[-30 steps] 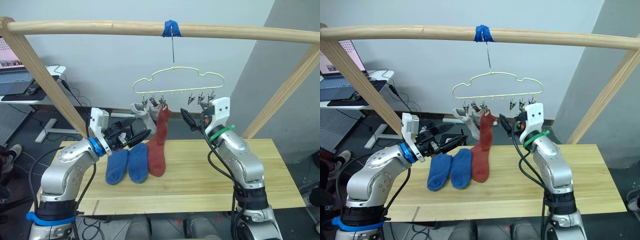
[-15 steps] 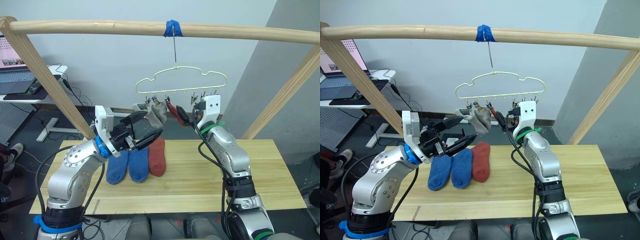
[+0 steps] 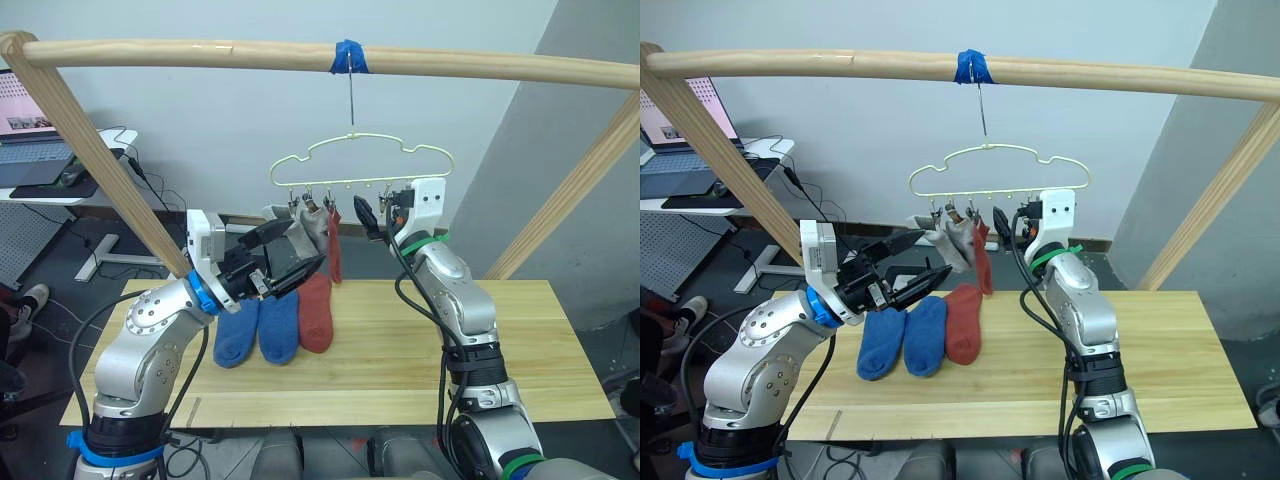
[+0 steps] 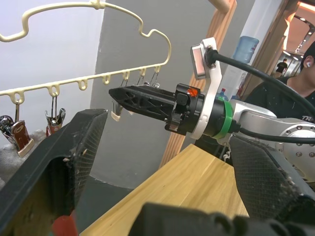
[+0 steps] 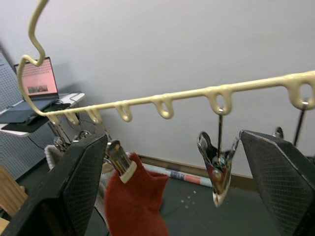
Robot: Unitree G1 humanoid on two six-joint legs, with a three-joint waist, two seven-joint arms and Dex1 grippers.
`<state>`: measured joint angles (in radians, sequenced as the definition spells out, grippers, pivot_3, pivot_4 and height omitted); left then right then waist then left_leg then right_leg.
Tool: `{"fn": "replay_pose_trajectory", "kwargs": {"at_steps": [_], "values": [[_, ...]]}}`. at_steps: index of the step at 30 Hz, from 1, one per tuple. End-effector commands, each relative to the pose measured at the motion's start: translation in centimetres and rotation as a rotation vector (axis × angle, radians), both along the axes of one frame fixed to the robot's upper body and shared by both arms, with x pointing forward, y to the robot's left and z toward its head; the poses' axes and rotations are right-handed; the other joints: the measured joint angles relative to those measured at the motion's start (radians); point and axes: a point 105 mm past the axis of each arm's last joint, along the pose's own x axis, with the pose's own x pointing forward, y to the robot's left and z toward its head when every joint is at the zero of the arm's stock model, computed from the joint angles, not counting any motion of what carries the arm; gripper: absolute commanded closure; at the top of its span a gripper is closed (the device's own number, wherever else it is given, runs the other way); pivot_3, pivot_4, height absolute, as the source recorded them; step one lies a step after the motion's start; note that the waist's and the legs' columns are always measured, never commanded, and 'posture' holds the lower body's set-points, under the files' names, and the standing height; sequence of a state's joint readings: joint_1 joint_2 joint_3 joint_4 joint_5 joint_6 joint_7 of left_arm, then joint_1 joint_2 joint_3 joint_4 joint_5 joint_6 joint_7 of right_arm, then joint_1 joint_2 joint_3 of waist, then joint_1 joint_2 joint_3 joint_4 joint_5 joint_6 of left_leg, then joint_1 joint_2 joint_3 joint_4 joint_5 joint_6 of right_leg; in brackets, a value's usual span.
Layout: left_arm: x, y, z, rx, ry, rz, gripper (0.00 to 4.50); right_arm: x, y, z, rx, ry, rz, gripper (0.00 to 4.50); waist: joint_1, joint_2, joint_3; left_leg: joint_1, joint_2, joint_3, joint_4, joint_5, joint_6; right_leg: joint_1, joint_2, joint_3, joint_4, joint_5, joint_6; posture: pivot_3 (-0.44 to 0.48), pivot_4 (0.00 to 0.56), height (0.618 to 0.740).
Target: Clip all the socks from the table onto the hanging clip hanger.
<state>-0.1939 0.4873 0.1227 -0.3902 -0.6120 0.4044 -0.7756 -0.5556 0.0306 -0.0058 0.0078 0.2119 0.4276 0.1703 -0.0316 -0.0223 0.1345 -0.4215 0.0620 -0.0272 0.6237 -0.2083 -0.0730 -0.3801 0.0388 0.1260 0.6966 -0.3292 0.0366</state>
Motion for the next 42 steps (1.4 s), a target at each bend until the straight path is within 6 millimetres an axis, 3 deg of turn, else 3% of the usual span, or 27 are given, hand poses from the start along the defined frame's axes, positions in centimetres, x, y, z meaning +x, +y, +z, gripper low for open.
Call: {"fn": "replay_pose_trajectory", "kwargs": {"at_steps": [1, 20, 34, 37, 42], "values": [[0.0, 0.0, 1.0, 0.0, -0.054, 0.0, 0.0, -0.2, 0.6, 1.3, 0.022, -0.048, 0.018, 0.02, 0.0, 0.0, 0.0, 0.0, 0.0, 0.0, 0.0, 0.0, 0.0, 0.0, 0.0, 0.0, 0.0, 0.0, 0.0, 0.096, 0.1, 0.74], [0.3, 0.2, 0.9, 0.005, -0.064, 0.022, 0.0, 1.3, 0.2, 1.5, 0.053, -0.033, -0.006, 0.02, 0.0, 0.0, 0.0, 0.0, 0.0, 0.0, 0.0, 0.0, 0.0, 0.0, 0.0, 0.0, 0.0, 0.0, 0.0, 0.103, 0.109, 0.74], [0.2, 0.1, 1.0, 0.009, -0.071, 0.019, 0.0, 1.3, 0.5, 1.5, 0.066, -0.034, -0.002, 0.02, 0.001, 0.0, 0.0, 0.0, 0.0, 0.0, 0.0, 0.0, 0.0, 0.0, 0.0, 0.0, 0.0, 0.0, 0.0, 0.107, 0.112, 0.74], [0.1, 0.1, 0.9, 0.011, -0.068, 0.014, 0.0, 1.3, 0.5, 1.4, 0.066, -0.034, -0.001, 0.57, 0.001, 0.0, 0.0, 0.0, 0.0, 0.0, 0.0, 0.0, 0.0, 0.0, 0.0, 0.0, 0.0, 0.0, 0.0, 0.107, 0.112, 0.74], [0.3, 0.1, 0.8, 0.013, -0.067, 0.018, 0.0, 1.4, 0.4, 1.4, 0.066, -0.035, -0.008, 2.38, 0.001, 0.0, 0.0, 0.0, 0.0, 0.0, 0.0, 0.0, 0.0, 0.0, 0.0, 0.0, 0.0, 0.0, 0.0, 0.107, 0.112, 0.74]]}}
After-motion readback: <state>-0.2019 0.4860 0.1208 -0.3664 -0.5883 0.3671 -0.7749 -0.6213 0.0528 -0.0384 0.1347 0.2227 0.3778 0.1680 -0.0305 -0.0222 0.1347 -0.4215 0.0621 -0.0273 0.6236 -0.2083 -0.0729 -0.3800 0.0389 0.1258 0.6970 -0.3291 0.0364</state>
